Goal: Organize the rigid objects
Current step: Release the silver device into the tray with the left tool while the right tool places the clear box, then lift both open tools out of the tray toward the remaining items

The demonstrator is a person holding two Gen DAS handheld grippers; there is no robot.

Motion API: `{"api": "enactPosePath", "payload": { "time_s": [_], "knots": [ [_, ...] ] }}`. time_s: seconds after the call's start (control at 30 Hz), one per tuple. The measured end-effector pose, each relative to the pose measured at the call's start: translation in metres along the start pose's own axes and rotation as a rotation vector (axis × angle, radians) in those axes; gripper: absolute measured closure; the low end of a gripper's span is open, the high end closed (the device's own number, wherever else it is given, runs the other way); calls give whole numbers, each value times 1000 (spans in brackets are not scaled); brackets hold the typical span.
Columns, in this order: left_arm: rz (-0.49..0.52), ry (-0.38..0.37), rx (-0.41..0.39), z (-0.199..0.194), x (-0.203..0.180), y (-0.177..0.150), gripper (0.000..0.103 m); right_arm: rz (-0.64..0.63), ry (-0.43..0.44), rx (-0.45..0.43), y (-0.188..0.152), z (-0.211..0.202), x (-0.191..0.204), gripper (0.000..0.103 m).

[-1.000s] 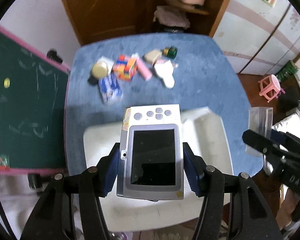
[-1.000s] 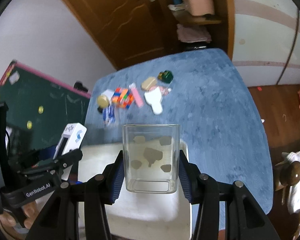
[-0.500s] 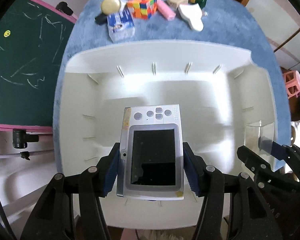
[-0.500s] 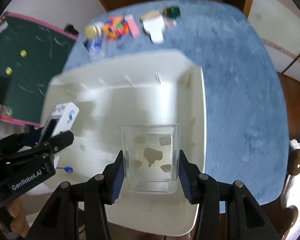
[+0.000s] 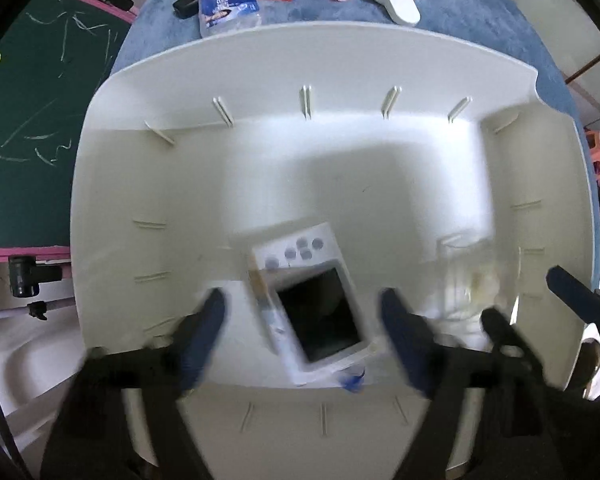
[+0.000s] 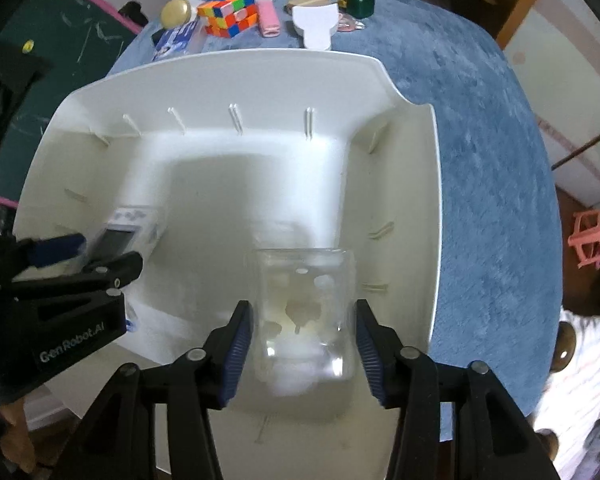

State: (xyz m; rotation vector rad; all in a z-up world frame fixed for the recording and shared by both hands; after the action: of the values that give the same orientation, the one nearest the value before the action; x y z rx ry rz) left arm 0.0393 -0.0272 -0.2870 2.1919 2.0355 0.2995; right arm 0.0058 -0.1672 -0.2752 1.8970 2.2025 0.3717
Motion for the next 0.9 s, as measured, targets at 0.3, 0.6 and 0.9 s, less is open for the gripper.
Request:
{"api": "enactPosePath", "payload": {
  "time_s": [0.3, 0.6, 0.9],
  "knots": [
    [-50, -14, -49, -16, 6, 4, 15, -34, -16, -65, 2, -15, 11, 31],
    [-87, -13, -195, -50, 8, 9, 15, -45, -23, -103, 3, -27, 11, 31],
    [-140, -45, -265, -71, 14, 4, 16, -28, 16, -167, 3, -50, 9, 31]
  ]
}}
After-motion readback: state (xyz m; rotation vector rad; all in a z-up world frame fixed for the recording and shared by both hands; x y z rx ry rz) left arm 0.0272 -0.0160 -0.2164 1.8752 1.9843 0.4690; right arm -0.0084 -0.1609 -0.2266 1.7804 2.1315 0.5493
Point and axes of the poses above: each gripper's, at about its wrist camera, not at the fingertips, and z roughly the way its jaws point, x to its left, y to its top, the point moved 4 cm from there along z, roughly the way its jaws point, and after that the axes turned 10 degrees about -x, right-handed, at the moved point
